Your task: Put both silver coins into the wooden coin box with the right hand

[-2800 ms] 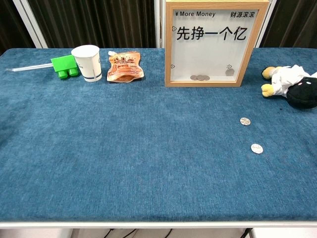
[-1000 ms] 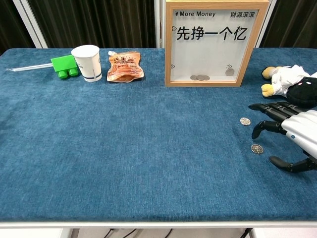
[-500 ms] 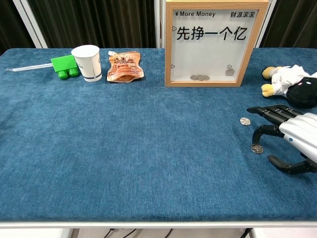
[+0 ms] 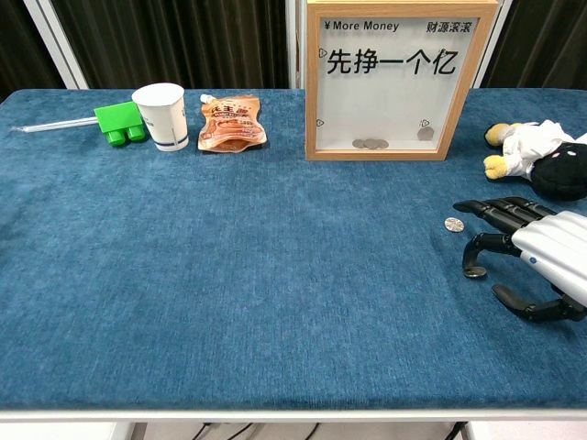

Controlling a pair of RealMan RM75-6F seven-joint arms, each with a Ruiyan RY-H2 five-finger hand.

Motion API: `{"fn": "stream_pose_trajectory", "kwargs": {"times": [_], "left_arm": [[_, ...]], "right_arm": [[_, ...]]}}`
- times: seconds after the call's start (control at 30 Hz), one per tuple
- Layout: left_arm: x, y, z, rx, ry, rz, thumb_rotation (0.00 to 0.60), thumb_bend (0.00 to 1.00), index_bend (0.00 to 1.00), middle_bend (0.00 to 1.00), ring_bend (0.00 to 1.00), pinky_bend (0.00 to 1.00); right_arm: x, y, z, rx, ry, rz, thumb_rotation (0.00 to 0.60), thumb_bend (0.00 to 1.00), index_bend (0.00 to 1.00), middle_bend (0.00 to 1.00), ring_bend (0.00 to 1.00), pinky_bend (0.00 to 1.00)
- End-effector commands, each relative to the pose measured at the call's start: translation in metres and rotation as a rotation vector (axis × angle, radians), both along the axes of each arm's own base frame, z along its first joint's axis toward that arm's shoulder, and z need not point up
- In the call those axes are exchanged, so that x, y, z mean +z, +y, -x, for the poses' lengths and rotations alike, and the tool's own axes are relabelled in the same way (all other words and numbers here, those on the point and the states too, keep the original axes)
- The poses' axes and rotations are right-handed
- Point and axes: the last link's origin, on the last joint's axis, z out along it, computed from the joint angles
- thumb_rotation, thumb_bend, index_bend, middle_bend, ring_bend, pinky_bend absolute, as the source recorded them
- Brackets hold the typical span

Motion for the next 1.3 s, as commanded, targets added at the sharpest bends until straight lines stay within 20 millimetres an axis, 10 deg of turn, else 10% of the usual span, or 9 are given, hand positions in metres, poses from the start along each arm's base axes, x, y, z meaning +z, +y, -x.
{"fn": "stream_pose_trajectory", "kwargs": {"times": [0.03,0.5,1.3], "left_arm": [[0.0,0.0,0.001,0.001,0.0,0.003,0.6,0.03,0.04,0.0,0.0,0.0],[0.0,0.0,0.003,0.002,-0.01,0.013,0.6,0.03,0.04,0.0,0.0,0.0],[0.001,-0.002,0.002,-0.01,-0.022,0.016,0.6,0.03,0.04,0.0,0.0,0.0]], "right_arm": [[-0.001,-0.001,0.0,0.001,-0.001,0.004,0.6,0.32,0.41,0.0,0.0,0.0],[-0.007,-0.01,-0.004,0.018,-0.001,0.048,0.6,0.32,0.53,0.0,0.0,0.0],[-0.002,-0.009,-0.011,0.061,-0.037,0.042,0.6,0.31,0.44,0.01,0.0,0.0]]}}
